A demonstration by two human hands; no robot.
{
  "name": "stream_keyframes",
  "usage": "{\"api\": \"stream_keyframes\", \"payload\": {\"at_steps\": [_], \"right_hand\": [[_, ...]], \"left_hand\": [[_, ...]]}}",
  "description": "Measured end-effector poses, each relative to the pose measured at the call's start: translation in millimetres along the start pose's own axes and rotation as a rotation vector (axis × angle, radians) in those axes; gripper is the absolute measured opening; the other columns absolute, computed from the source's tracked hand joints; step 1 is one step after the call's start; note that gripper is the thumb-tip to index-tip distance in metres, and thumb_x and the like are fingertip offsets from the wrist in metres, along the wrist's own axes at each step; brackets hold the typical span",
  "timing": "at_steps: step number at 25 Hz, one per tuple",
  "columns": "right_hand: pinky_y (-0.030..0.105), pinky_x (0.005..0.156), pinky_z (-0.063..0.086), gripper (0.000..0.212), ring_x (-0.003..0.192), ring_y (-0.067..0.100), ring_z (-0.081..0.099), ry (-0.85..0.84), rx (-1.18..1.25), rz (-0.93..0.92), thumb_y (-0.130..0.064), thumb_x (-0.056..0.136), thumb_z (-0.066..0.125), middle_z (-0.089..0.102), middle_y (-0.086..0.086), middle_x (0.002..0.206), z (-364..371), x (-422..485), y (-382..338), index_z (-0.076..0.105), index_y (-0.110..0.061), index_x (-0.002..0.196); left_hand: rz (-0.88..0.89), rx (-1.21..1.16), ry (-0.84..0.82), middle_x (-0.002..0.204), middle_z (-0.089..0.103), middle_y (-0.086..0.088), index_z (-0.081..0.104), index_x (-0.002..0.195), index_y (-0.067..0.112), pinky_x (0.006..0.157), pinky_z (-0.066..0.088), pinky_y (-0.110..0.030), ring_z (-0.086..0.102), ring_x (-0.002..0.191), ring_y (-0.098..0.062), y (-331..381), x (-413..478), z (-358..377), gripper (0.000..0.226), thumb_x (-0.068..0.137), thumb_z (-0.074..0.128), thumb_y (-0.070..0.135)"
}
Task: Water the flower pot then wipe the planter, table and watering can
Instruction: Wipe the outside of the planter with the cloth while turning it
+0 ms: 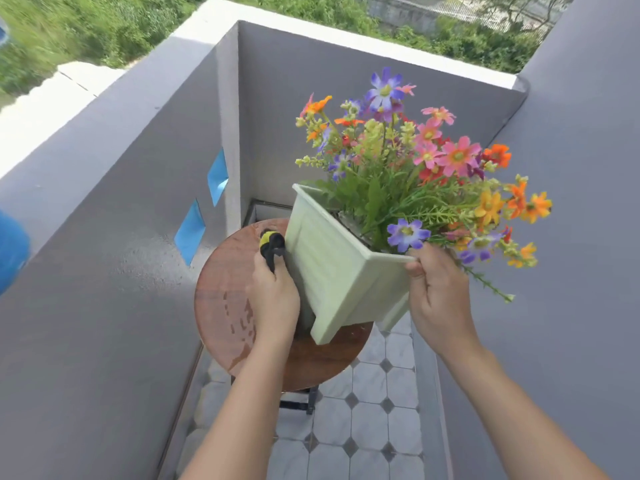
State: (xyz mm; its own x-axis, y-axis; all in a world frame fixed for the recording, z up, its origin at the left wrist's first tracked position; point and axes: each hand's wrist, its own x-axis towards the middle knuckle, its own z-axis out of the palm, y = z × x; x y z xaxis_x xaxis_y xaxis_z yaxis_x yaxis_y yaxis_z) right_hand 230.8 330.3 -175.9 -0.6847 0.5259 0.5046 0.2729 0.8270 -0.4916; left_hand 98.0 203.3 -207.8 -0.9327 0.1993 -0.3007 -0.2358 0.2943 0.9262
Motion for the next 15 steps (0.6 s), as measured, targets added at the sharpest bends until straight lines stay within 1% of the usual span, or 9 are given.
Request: {"api": "stream_keyframes", "payload": {"at_steps": [2,4,6,8,9,10,11,13,15], "right_hand": [[0.023,0.055,0.016,0.018,0.062,0.005,0.026,-0.019,0.0,-0.059,-0.018,0.091,0.034,0.037,-0.007,0.067,-1,3,-1,0.036,-0.024,0.074],[0.022,0.056,0.018,0.021,0.063,0.009,0.032,-0.062,-0.01,-0.086,-0.026,0.096,0.033,0.043,-0.006,0.069,-2,6,-3,0.037,-0.025,0.075],[0.018,0.058,0.018,0.019,0.065,0.005,0.029,-0.092,0.011,-0.08,-0.026,0.095,0.034,0.039,-0.017,0.074,-1,2,-2,0.04,-0.027,0.077],[0.021,0.058,0.021,0.015,0.067,0.004,0.029,-0.108,0.061,-0.049,-0.02,0.087,0.035,0.036,-0.021,0.072,1,-7,2,0.042,-0.028,0.076],[0.025,0.058,0.026,0.015,0.068,0.008,0.034,-0.115,0.081,-0.026,-0.018,0.084,0.034,0.043,-0.018,0.071,2,-10,4,0.047,-0.024,0.077],[0.031,0.06,0.031,0.02,0.069,0.014,0.039,-0.112,0.089,-0.006,-0.018,0.084,0.034,0.051,-0.008,0.071,3,-12,6,0.053,-0.017,0.077],[0.034,0.061,0.033,0.023,0.07,0.017,0.042,-0.105,0.092,0.011,-0.017,0.085,0.034,0.054,0.0,0.072,5,-12,7,0.055,-0.013,0.077],[0.025,0.061,0.027,0.018,0.069,0.01,0.037,-0.033,0.071,0.004,-0.013,0.089,0.036,0.05,-0.003,0.075,5,-6,4,0.049,-0.019,0.079],[0.02,0.061,0.021,0.015,0.067,0.008,0.034,0.013,0.037,-0.03,-0.014,0.09,0.036,0.044,-0.005,0.075,2,1,-1,0.045,-0.022,0.081]], "left_hand": [[0.098,-0.014,0.044,0.094,0.057,0.003,0.055,0.11,0.017,0.072,0.029,-0.027,0.052,0.095,-0.021,8,-15,-2,0.021,0.098,0.037,0.018],[0.297,-0.034,0.048,0.093,0.059,0.007,0.057,0.11,0.018,0.07,0.03,-0.023,0.048,0.085,-0.012,25,-18,-2,0.023,0.096,0.04,0.013],[0.349,-0.144,0.004,0.093,0.06,0.007,0.056,0.108,0.021,0.078,0.038,-0.029,0.053,0.092,-0.017,41,-5,-3,0.022,0.096,0.038,0.017],[0.193,-0.149,-0.058,0.098,0.058,0.004,0.055,0.111,0.019,0.083,0.039,-0.033,0.054,0.103,-0.022,50,18,-4,0.025,0.098,0.035,0.028],[0.068,-0.087,-0.102,0.102,0.058,-0.001,0.055,0.115,0.015,0.082,0.039,-0.033,0.054,0.105,-0.024,54,28,-5,0.033,0.098,0.034,0.034],[-0.052,-0.024,-0.151,0.102,0.058,-0.005,0.056,0.116,0.011,0.08,0.039,-0.032,0.055,0.101,-0.025,56,38,-8,0.039,0.098,0.035,0.038],[-0.146,-0.002,-0.215,0.097,0.059,-0.006,0.058,0.113,0.009,0.072,0.04,-0.03,0.057,0.09,-0.023,56,44,-10,0.038,0.097,0.038,0.038],[-0.264,-0.071,-0.32,0.086,0.059,-0.007,0.061,0.104,0.006,0.059,0.04,-0.028,0.055,0.069,-0.018,48,55,-14,0.028,0.094,0.047,0.028],[-0.326,-0.143,-0.319,0.092,0.059,-0.012,0.06,0.109,0.002,0.056,0.043,-0.027,0.057,0.069,-0.02,37,55,-18,0.024,0.091,0.053,0.017]]}}
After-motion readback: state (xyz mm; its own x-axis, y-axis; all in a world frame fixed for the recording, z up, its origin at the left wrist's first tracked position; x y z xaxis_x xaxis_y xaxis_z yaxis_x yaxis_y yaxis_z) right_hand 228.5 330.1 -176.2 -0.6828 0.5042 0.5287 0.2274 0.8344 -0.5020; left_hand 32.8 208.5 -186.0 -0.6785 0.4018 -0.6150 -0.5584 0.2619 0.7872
